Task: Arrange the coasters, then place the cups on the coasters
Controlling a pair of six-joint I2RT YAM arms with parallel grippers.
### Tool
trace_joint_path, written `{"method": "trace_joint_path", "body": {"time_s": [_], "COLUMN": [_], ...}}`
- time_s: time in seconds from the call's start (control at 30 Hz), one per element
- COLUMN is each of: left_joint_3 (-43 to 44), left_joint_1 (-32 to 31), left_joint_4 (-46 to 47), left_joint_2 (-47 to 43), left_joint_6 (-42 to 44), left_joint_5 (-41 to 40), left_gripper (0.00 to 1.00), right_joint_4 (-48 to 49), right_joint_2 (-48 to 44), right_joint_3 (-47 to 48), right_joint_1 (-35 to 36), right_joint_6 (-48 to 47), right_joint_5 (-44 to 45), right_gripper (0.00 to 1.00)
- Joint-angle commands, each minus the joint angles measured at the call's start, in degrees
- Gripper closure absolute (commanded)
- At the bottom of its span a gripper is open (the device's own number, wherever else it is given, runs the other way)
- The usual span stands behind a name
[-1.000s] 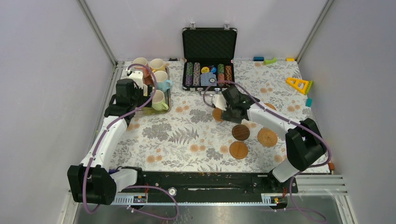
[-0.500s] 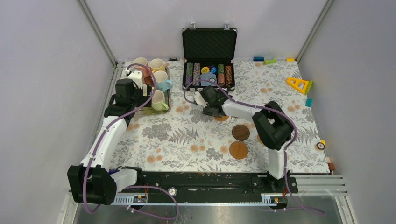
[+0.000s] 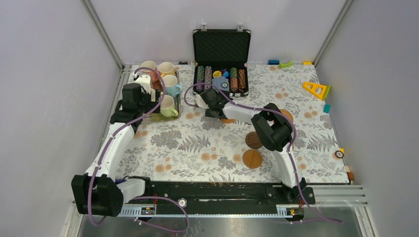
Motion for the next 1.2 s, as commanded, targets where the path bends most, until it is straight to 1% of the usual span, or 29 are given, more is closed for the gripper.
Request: {"method": "trace_joint_path", "body": {"time_s": [0.0, 0.27, 0.37, 0.47, 0.7, 0.93, 1.17], "left_joint_3": [0.8, 0.8, 0.9, 0.9, 1.0, 1.0, 1.0], "left_joint_1": [0.3, 0.3, 0.3, 0.3, 0.3, 0.4, 0.5], "left_joint_4": [2.8, 2.8, 2.9, 2.8, 2.5, 2.2, 2.1], "left_joint_2": [0.4, 0.6, 0.4, 0.2, -0.5, -1.0, -1.5], "left_joint_6": [-0.6, -0.6, -0.7, -0.7, -0.8, -1.0, -1.1], "left_joint_5": [-1.4, -1.5, -1.4, -1.3, -1.2, -1.1, -0.9], "left_gripper": [0.01, 0.01, 0.01, 0.01, 0.01, 0.01, 0.01], "right_joint_4": [1.4, 0.3, -2.4, -4.1, -6.1, -6.8, -9.1], "right_joint_2": [3.6, 5.6, 4.3, 2.9, 0.7, -1.7, -4.5], "right_joint_3": [5.9, 9.5, 9.5, 8.3, 5.9, 1.2, -1.5], "right_joint_1": [1.6, 2.5, 2.9, 3.6, 4.8, 5.4, 6.3], "right_joint_6": [-0.9, -0.1, 2.2, 4.2, 5.9, 5.9, 7.0], "right_joint_5": [1.0, 1.0, -1.6, -4.1, -6.2, -9.4, -13.7], "right_gripper": [0.00, 0.00, 0.00, 0.00, 0.00, 0.00, 0.00]}}
